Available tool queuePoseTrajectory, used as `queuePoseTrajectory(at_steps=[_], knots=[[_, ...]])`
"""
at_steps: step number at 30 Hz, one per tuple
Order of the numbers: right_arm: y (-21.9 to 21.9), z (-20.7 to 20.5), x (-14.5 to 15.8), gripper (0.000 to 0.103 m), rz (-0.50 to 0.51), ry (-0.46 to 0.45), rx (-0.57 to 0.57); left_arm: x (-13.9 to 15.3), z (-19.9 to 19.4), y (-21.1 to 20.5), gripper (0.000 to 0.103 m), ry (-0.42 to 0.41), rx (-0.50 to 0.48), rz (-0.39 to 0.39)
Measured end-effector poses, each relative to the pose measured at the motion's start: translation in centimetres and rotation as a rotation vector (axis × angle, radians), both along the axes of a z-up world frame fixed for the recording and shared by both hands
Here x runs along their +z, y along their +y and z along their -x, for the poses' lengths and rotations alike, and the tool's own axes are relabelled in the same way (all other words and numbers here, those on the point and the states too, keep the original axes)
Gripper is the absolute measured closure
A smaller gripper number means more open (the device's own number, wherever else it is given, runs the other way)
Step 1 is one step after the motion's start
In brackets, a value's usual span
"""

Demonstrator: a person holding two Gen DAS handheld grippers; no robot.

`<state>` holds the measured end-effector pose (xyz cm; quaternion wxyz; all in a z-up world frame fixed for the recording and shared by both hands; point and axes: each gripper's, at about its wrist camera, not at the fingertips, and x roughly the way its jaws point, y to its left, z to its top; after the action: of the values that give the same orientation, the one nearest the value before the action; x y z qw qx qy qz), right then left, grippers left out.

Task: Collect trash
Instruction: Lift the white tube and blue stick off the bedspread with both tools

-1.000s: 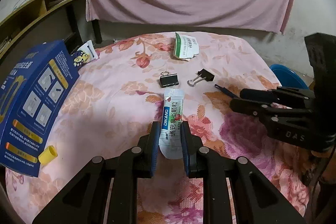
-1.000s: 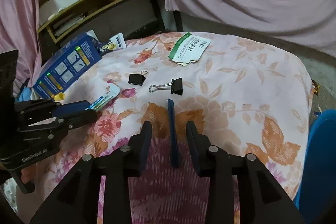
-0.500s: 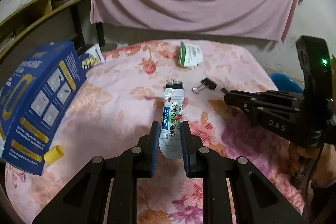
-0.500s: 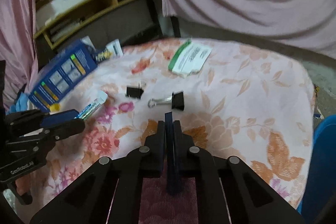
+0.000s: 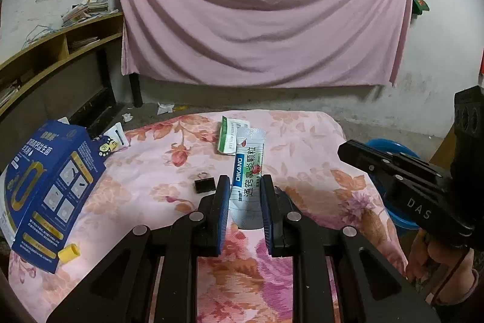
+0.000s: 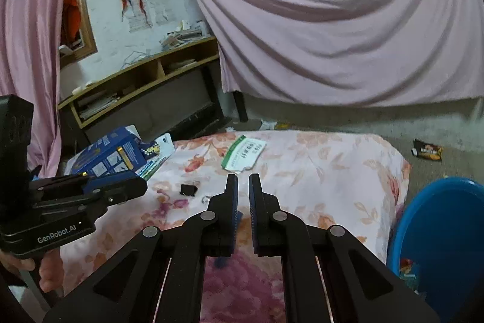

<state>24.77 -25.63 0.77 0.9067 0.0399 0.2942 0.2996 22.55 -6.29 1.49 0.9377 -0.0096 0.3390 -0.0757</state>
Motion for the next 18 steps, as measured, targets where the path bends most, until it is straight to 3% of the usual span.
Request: queuePoseTrajectory(at_steps=[5, 12, 14, 16, 18], knots=[[-0.1, -0.4, -0.8, 0.096, 0.009, 0.081, 0.03, -1.1, 0.0, 0.0, 0.087, 0.041, 0.011, -0.023], [1.5, -0.3, -2.8, 0.094, 0.098, 0.185, 0.09, -2.8, 0.5, 1.6, 0.087, 0.093, 0.048, -0.03], [2.1, -0.2, -3.5, 0.091, 0.126, 0.208, 0.107, -3.1, 0.7, 2.1, 0.087, 0.105, 0.056, -0.028], [2.9, -0.2, -4.1, 0.079, 0.151, 0.23, 0.128, -3.5, 0.9, 2.5, 0.087, 0.118, 0.064, -0.027], [3.4, -0.2, -4.5, 0.076, 0.174, 0.244, 0.143, -3.8, 1.1, 2.8, 0.087, 0.129, 0.072, -0.024]])
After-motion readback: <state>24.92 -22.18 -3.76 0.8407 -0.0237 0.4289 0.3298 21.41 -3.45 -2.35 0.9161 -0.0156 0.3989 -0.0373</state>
